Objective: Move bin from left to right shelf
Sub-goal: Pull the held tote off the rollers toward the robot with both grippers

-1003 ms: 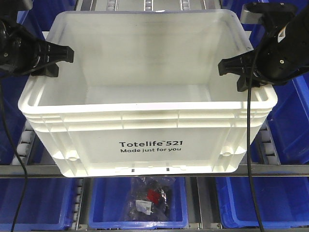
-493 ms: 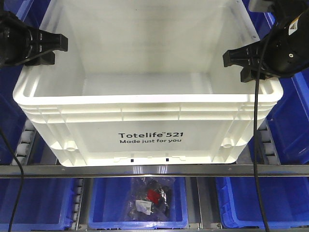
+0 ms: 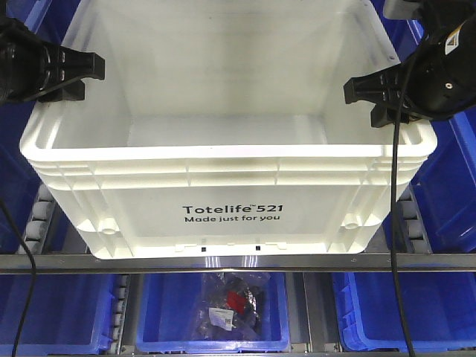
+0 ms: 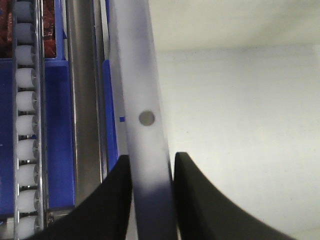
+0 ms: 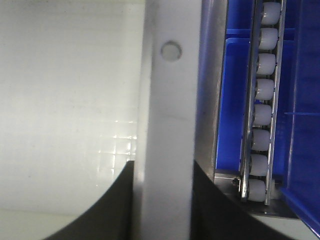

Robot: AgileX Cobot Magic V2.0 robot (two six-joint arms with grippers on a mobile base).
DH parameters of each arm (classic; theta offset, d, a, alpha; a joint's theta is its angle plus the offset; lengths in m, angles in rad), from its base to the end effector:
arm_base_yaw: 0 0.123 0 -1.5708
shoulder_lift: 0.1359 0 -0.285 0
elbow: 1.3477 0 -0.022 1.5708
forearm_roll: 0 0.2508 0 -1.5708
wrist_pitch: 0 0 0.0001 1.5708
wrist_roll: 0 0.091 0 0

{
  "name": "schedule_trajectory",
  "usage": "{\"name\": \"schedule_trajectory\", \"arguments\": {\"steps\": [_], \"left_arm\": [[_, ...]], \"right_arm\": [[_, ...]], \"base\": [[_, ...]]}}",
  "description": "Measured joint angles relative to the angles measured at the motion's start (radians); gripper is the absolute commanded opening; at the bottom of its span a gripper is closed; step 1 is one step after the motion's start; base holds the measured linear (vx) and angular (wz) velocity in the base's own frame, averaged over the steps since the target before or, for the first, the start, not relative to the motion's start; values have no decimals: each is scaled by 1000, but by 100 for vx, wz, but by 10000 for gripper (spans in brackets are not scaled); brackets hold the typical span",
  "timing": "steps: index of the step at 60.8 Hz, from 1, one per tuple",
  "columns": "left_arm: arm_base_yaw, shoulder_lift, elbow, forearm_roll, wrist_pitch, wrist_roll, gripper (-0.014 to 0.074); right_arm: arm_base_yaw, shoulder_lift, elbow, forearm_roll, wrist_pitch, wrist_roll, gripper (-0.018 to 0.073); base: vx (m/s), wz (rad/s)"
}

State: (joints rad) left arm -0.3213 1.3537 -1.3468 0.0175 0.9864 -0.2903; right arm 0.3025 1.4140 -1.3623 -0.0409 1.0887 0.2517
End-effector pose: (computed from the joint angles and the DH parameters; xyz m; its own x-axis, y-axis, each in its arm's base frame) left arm 0.2672 -0.0875 0.3774 -0.8027 -0.0247 -0.5959 0.0884 0.9832 -0.1598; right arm 0.2767 0.0829 0.3598 -0.8717 -0.0306 -0.4890 -0.0817 0.9931 0.0835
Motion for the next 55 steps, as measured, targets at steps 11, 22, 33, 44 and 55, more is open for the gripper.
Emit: {"name": "schedule_trajectory", "arguments": {"steps": [11, 22, 33, 44, 55], "left_arm": [[0, 0, 0, 0, 0, 0, -9], [0, 0, 0, 0, 0, 0, -9], [0, 0, 0, 0, 0, 0, -8], [0, 0, 0, 0, 0, 0, -8], [0, 0, 0, -1, 0, 0, -8]], "right_arm": [[0, 0, 0, 0, 0, 0, 23], [0, 0, 0, 0, 0, 0, 23], [0, 0, 0, 0, 1, 0, 23], [0, 0, 0, 0, 1, 0, 23], [0, 0, 0, 0, 0, 0, 23]], "base": [[0, 0], [0, 0], [0, 0], [0, 0], [-1, 1]]}}
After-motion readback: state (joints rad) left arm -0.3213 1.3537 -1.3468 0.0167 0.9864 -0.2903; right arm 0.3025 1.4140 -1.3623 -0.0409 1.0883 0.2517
